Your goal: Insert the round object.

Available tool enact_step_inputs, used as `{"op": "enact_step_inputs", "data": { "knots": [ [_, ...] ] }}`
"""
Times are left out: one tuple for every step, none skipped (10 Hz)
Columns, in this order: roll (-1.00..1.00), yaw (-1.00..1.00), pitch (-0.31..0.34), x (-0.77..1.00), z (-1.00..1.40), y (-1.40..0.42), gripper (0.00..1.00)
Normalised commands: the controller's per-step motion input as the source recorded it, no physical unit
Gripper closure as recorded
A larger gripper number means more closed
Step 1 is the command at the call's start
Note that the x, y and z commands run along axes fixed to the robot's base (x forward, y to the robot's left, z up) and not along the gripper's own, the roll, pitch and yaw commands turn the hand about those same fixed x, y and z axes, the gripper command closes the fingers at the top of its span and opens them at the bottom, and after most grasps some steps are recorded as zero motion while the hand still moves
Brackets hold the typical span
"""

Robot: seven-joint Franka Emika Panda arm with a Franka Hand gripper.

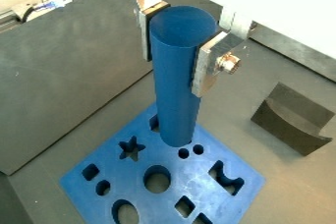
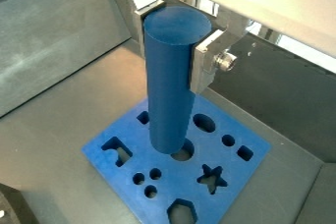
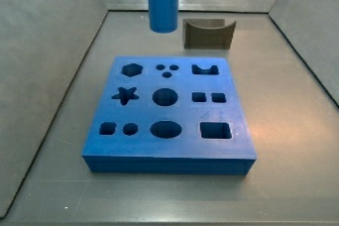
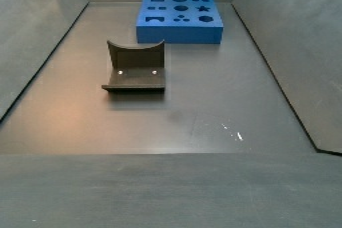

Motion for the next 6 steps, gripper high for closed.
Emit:
{"op": "enact_step_inputs", "data": {
  "knots": [
    [-0.35, 0.2, 0.0, -0.33, -0.4, 0.0, 1.0],
    [-0.33, 0.02, 0.051, -0.21, -0.45, -0.12, 1.0],
    [-0.34, -0.16, 0.05, -0.28, -0.43, -0.13, 1.0],
    [-0.15, -0.32, 0.126, 0.0, -0.62, -0.37, 1.0],
    [0.0, -0.13, 0.006, 0.0, -0.38, -0.23, 1.0],
    [-0.03, -0.16, 0.0, 0.0, -0.42, -0.28, 1.0]
  ]
}}
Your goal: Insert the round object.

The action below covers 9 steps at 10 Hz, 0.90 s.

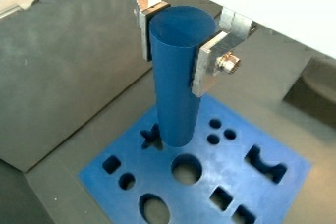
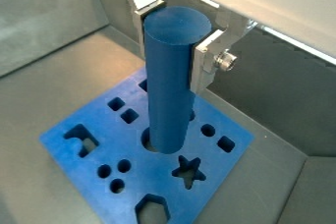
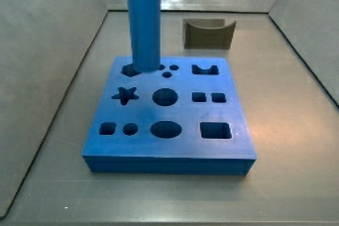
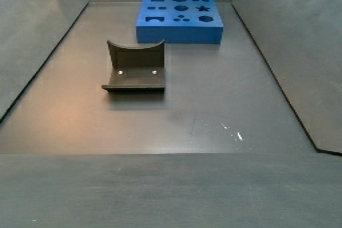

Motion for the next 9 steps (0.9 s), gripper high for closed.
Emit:
{"op": "enact_step_inputs", "data": {
  "knots": [
    [0.11, -0.13, -0.154, 0.0, -0.83, -0.14, 1.0],
    [0.28, -0.01, 0.0, 0.04, -0.62, -0.05, 1.0],
    [0.27, 0.0, 0.0, 0.01, -0.58, -0.08, 1.0],
    [0.12, 0.0, 0.047, 0.29, -0.56, -0.11, 1.0],
    [0.01, -0.1, 0.059, 0.37, -0.35, -0.12, 1.0],
    [0.01, -0.19, 0.093, 0.41, -0.17, -0.01, 1.0],
    [0.04, -0.2, 0.109, 0.45, -0.14, -0.03, 1.0],
    [0.06, -0.22, 0.123, 0.53, -0.21, -0.04, 1.0],
    [0.07, -0.17, 0.067, 0.4, -0.25, -0.08, 1.0]
  ]
}}
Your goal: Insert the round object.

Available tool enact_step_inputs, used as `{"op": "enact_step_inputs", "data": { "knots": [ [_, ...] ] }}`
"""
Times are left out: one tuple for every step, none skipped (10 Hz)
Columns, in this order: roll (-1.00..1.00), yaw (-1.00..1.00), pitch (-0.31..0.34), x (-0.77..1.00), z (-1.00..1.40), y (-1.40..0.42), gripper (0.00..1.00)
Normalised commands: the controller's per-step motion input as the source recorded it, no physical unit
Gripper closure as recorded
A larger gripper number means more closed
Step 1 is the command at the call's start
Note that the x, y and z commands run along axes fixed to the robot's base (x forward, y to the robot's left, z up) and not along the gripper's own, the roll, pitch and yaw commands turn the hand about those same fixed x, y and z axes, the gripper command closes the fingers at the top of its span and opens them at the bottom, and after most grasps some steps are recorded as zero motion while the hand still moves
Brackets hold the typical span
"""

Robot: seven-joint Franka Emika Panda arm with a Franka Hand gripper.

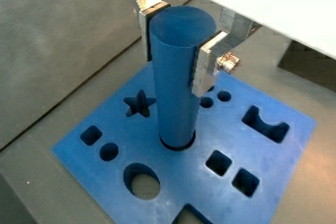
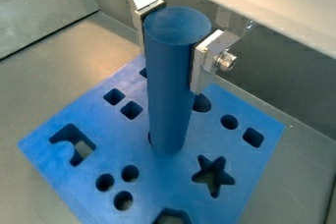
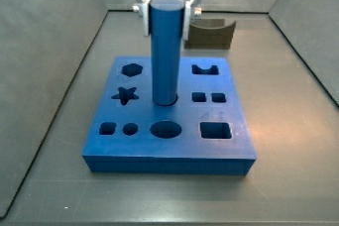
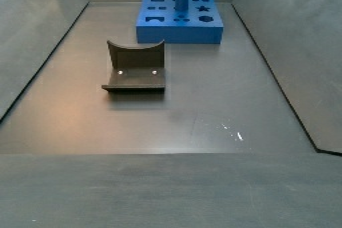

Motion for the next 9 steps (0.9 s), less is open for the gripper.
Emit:
{"op": "enact_step_inputs", "data": {
  "knots": [
    [0.01, -0.06, 0.0, 0.07, -0.2, -0.11, 1.0],
    [0.0, 0.0, 0.0, 0.0, -0.23, -0.08, 1.0],
    [0.03, 0.0, 0.0, 0.01, -0.28, -0.03, 1.0],
    [0.07, -0.01, -0.001, 0.06, -0.33, -0.04, 1.0],
    [0.08, -0.01, -0.024, 0.03, -0.36, -0.04, 1.0],
    [0.11, 0.0, -0.057, 0.0, -0.38, -0.03, 1.0],
    [0.01, 0.0, -0.07, 0.0, -0.33, -0.01, 1.0],
    [-0.07, -0.01, -0.077, 0.09, -0.36, 0.0, 1.0],
    [0.11, 0.0, 0.076, 0.07, 0.0, -0.14, 1.0]
  ]
}}
